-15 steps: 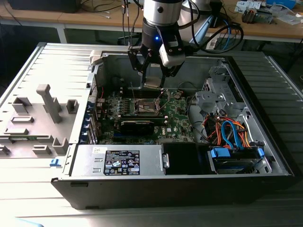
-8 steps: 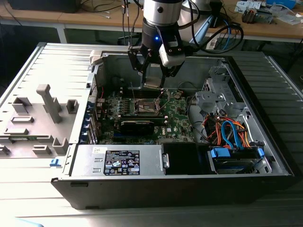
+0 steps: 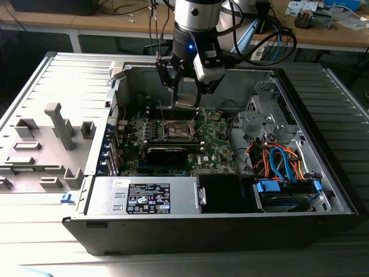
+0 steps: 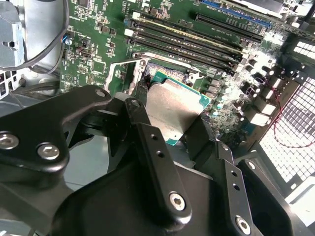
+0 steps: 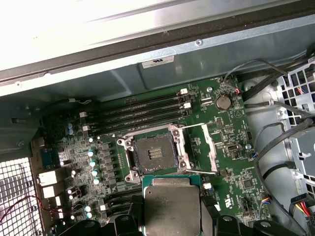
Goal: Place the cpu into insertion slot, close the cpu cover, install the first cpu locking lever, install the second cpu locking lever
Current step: 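Place the cpu into insertion slot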
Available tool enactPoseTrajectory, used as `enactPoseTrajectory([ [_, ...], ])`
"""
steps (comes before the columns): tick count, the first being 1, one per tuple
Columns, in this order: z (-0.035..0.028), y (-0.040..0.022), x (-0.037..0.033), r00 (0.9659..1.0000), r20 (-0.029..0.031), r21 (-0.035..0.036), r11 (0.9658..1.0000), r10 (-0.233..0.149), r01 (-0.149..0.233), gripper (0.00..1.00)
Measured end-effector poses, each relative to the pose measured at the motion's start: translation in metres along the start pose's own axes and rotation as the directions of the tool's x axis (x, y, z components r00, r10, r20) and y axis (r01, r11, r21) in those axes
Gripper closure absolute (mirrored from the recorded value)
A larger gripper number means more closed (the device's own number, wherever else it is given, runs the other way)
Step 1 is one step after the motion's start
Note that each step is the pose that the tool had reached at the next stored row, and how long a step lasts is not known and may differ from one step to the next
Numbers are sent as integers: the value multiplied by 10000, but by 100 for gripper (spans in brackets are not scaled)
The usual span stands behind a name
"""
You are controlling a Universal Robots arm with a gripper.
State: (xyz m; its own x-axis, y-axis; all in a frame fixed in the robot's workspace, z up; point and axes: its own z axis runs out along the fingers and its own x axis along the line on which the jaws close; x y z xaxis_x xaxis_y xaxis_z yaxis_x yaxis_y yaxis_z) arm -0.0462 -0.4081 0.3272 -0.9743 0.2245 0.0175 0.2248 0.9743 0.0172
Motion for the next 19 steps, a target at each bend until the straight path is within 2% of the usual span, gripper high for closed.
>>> enactPoseTrajectory([
  [19,5,0,0,9995,5,-4,9995,311,-311,45],
])
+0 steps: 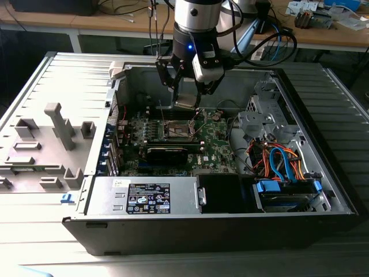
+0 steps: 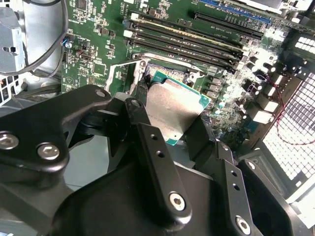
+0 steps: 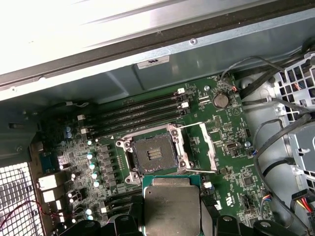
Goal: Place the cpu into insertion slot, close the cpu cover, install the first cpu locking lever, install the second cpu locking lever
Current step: 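Place the cpu into insertion slot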
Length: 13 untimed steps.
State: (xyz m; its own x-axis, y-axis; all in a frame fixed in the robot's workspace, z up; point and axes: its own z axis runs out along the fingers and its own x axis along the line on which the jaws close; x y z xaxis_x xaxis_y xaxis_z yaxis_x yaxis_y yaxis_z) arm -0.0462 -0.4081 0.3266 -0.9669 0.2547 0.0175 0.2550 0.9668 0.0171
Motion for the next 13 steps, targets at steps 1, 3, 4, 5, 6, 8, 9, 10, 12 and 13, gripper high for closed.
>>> enactPoseTrajectory([
  [1,0,0,0,10000,0,-1,10000,18,-18,45],
  [3,2,0,0,10000,1,-1,10000,52,-52,45],
  [4,2,0,0,10000,1,-1,10000,60,-60,45],
  [5,2,-1,0,10000,2,-2,10000,69,-69,45],
  [6,3,-1,0,10000,2,-2,10000,79,-79,45],
  [8,4,-1,0,10000,2,-2,10000,100,-100,45],
  [9,4,-1,0,9999,2,-3,9999,109,-109,45],
  [10,4,-1,0,9999,2,-2,9999,121,-121,45],
  [12,5,-1,0,9999,3,-3,9999,144,-144,45],
  [13,5,-1,0,9999,3,-3,9999,152,-152,45],
])
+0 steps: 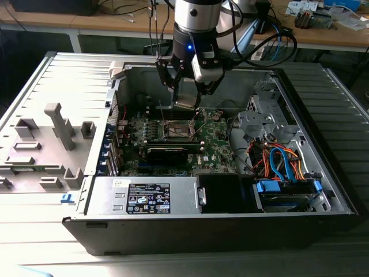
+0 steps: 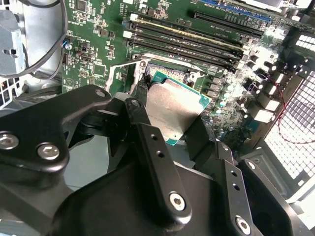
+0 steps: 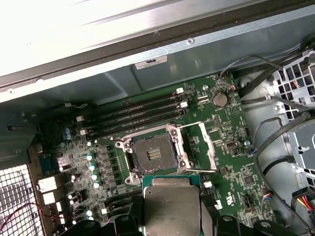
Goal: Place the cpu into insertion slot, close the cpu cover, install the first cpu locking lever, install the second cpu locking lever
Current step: 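Place the cpu into insertion slot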
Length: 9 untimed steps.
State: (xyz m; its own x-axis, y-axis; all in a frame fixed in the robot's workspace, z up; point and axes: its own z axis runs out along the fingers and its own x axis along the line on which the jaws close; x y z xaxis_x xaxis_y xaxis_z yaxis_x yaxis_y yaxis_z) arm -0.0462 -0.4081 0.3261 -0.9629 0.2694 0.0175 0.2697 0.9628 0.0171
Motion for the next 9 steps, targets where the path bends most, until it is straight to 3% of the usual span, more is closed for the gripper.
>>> enactPoseTrajectory([
  [9,3,-1,0,10000,2,-1,10000,87,-87,45],
])
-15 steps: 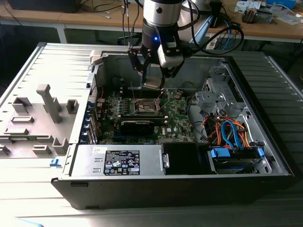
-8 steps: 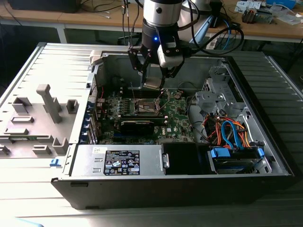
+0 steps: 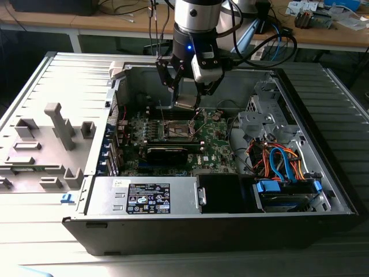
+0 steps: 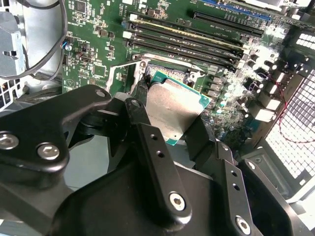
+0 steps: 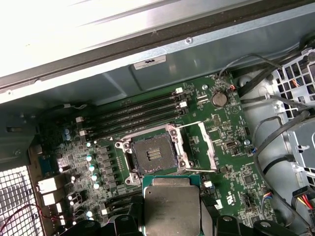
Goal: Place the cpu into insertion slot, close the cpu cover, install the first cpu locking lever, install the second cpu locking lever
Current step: 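Place the cpu into insertion slot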
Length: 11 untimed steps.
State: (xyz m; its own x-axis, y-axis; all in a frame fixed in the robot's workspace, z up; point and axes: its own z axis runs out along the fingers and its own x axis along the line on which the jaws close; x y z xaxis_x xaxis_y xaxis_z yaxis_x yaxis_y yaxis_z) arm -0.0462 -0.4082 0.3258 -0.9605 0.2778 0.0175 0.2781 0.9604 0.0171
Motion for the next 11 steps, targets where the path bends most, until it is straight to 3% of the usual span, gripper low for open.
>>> enactPoseTrajectory([
  [11,4,0,0,9999,2,-2,9999,114,-114,45],
])
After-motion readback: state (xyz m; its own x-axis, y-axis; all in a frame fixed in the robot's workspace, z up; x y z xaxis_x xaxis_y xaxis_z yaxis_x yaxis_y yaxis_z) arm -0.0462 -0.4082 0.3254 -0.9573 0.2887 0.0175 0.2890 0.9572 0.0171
